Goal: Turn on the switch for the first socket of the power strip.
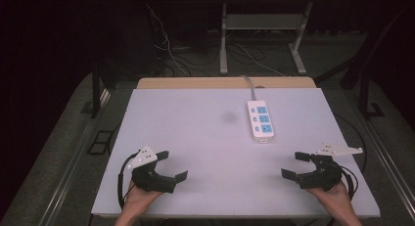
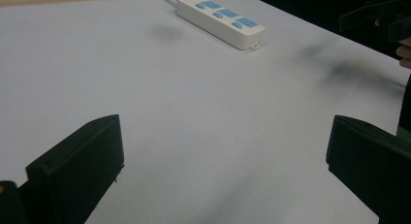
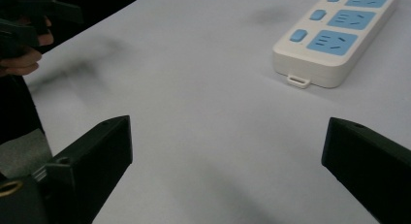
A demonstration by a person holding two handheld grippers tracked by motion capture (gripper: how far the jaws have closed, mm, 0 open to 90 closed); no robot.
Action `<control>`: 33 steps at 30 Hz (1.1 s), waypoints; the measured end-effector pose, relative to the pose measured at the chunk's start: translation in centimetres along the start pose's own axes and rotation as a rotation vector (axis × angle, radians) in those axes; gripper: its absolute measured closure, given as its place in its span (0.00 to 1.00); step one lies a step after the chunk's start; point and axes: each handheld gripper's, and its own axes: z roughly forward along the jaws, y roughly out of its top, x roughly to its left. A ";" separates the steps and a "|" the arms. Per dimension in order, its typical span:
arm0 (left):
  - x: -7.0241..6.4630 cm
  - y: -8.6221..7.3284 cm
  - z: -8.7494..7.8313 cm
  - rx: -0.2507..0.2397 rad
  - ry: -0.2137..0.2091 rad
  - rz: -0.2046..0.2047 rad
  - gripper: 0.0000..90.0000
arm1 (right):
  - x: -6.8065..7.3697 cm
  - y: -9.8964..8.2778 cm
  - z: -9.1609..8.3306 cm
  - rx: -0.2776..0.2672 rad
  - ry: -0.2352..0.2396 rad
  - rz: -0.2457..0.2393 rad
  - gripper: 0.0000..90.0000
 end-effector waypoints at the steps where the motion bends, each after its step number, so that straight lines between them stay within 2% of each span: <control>1: 0.0 0.0 0.0 -0.001 0.000 0.000 0.00 | 0.1 0.0 0.1 0.002 0.005 -0.001 0.04; 5: 0.1 0.0 -0.1 -0.008 -0.006 -0.011 0.00 | 0.4 0.0 0.3 0.015 0.018 -0.004 0.04; 17: 0.0 -0.1 0.1 0.001 -0.012 -0.008 0.00 | 0.5 0.0 0.2 0.013 0.033 0.006 0.04; 33: 0.0 -0.2 0.6 0.021 -0.021 -0.005 0.00 | 0.6 0.5 -0.1 0.038 0.026 0.012 0.04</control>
